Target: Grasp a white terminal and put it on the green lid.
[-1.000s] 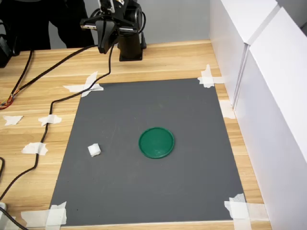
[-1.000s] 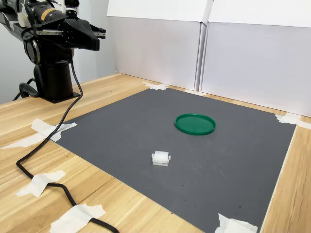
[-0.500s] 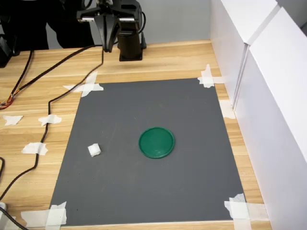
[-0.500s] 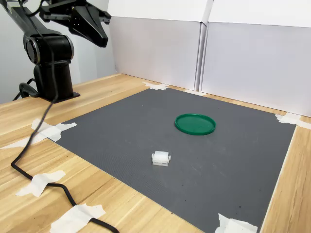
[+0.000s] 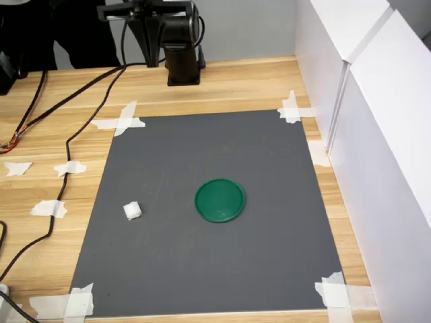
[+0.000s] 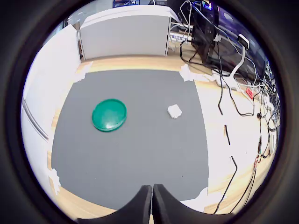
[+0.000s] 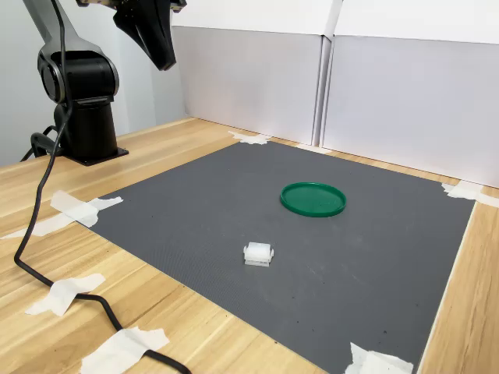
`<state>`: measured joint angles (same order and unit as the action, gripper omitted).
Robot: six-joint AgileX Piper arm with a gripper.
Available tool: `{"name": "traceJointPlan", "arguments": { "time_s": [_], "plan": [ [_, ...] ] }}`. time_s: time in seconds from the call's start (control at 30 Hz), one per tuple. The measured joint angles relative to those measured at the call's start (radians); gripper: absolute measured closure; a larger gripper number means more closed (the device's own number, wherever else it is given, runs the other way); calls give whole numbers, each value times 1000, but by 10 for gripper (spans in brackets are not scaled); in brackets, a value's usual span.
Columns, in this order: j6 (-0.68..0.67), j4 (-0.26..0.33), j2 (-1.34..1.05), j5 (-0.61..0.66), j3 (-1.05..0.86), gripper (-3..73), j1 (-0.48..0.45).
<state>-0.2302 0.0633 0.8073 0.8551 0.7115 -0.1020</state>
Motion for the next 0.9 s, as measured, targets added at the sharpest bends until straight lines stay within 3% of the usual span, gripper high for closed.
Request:
{"name": "traceJointPlan", "arguments": {
  "time_s": [0.2,0.37,0.63,0.9],
  "plan": [
    [-5,-12,135,47,46,700,0],
    [-19,-9,242,60,132,622,0],
    [-49,11,409,71,273,391,0],
    [-27,-20,560,72,359,117,0]
  ]
}}
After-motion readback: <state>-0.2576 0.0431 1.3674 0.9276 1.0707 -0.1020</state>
